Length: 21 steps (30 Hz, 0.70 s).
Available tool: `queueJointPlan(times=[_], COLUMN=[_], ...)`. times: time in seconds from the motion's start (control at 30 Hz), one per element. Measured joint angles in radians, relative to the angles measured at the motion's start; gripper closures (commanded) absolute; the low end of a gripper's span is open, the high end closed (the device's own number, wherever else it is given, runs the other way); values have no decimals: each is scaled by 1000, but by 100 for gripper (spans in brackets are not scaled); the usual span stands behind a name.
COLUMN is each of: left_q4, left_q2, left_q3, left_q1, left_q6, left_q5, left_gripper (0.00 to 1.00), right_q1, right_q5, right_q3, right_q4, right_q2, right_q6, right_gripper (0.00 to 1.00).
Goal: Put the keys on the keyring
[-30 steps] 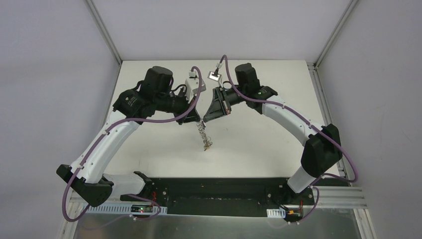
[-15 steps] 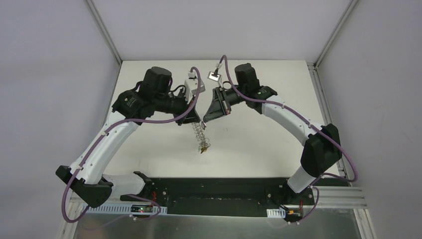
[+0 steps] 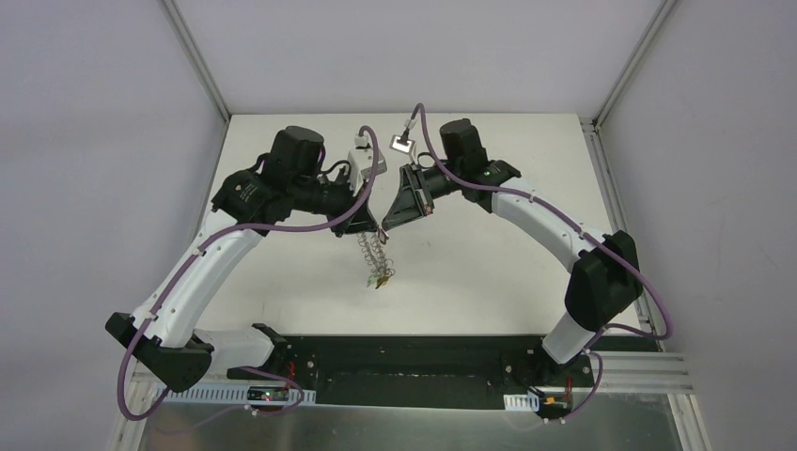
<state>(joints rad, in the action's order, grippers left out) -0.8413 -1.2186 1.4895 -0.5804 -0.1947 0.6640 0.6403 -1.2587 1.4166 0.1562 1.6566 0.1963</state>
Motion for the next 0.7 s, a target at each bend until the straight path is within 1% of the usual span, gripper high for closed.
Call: queueJointPlan(times=[0.7], left_q4=[14], left_q2=[0], left_q3=[-16], left_q1=[0], left_q6=[13], left_q5=[9], left_gripper=[100], right_q1=[34], right_q5=[57], right_q3=[54], right_q4=[117], right_q2=[10], right_q6=[-63], right_gripper=[100])
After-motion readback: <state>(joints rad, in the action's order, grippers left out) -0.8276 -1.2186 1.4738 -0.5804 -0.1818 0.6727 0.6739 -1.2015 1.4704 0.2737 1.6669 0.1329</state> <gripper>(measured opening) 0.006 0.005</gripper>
